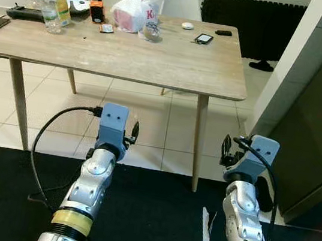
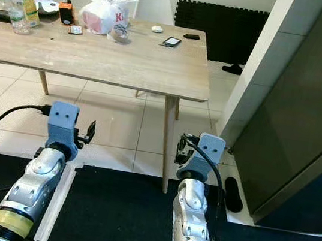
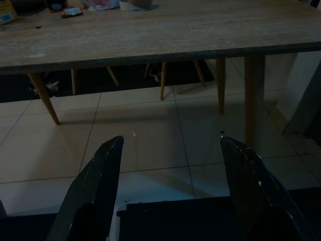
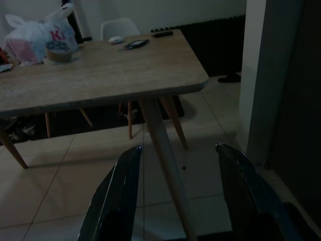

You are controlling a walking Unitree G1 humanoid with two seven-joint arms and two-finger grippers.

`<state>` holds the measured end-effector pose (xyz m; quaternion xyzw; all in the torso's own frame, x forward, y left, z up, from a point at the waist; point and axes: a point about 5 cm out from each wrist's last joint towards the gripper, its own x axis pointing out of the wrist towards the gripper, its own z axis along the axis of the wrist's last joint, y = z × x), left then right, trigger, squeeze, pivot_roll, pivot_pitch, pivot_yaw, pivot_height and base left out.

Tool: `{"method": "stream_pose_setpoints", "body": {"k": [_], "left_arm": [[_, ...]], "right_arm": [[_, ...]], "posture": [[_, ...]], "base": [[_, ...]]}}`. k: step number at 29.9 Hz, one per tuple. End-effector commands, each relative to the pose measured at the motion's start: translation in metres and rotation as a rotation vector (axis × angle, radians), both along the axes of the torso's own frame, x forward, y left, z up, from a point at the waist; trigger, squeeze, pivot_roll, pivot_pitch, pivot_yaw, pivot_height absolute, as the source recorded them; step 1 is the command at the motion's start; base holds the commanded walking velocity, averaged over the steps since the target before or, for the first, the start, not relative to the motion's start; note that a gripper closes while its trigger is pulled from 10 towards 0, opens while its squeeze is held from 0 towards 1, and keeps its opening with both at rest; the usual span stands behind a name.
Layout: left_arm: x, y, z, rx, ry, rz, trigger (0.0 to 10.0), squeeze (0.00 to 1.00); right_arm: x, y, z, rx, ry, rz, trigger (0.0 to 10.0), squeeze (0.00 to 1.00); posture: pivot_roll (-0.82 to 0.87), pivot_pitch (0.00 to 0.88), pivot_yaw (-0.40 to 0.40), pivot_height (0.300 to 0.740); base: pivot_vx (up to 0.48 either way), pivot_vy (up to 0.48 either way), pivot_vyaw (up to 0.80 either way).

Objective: Restocking fridge

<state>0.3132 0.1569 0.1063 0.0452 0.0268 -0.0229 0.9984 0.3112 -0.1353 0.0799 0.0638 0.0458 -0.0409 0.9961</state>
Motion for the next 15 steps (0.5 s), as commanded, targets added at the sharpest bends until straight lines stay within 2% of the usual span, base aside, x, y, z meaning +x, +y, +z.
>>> {"method": "stream_pose_setpoints", "body": {"k": [1, 6, 15], "left_arm": [[-0.0009, 0.0082, -0.0017, 0.018, 0.008, 0.007, 10.0, 0.0], [-0.0006, 0.0119, -0.0021, 0.017, 0.014, 0.023, 10.0, 0.0], [-0.0004, 0.013, -0.0041, 0.031, 0.02, 0.042, 10.0, 0.0]], "right_arm": [[0.0045, -0.0042, 0.0156, -0.001, -0.075, -0.01, 10.0, 0.0], [0.0062, -0.0034, 0.0227, 0.009, -0.107, -0.001, 10.0, 0.0], [0.0043, -0.0001, 0.0183, 0.01, -0.089, 0.008, 10.0, 0.0]], "posture": [[0.04, 0.0, -0.005, 0.74], [0.04, 0.0, -0.004, 0.74], [0.04, 0.0, -0.003, 0.74]], "base": [[0.0, 0.0, 0.0], [0.0, 0.0, 0.0], [0.0, 0.0, 0.0]]}}
